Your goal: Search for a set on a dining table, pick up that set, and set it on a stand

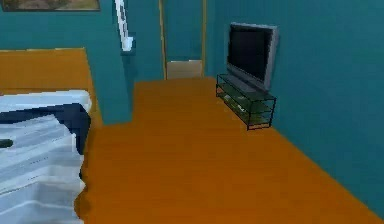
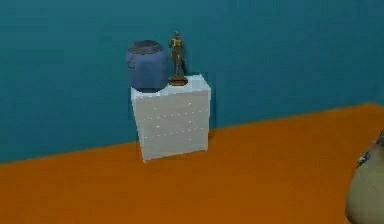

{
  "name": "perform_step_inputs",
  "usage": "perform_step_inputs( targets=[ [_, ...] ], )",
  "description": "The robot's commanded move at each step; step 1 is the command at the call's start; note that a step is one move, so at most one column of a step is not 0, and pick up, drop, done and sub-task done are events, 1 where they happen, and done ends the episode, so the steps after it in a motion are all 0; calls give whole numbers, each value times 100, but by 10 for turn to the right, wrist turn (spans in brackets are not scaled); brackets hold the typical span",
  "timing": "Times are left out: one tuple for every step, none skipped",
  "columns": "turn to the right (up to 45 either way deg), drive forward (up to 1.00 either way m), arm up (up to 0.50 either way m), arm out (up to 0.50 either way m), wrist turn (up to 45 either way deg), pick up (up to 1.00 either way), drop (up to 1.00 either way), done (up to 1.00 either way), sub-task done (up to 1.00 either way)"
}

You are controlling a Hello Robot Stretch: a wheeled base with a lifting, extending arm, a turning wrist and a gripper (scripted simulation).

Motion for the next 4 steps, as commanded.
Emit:
perform_step_inputs(
  targets=[
    [0, 100, 0, 0, 0, 0, 0, 0, 0],
    [0, 100, 0, 0, 0, 0, 0, 0, 0],
    [0, 100, 0, 0, 0, 0, 0, 0, 0],
    [-30, 0, 0, 0, 0, 0, 0, 0, 0]
  ],
)
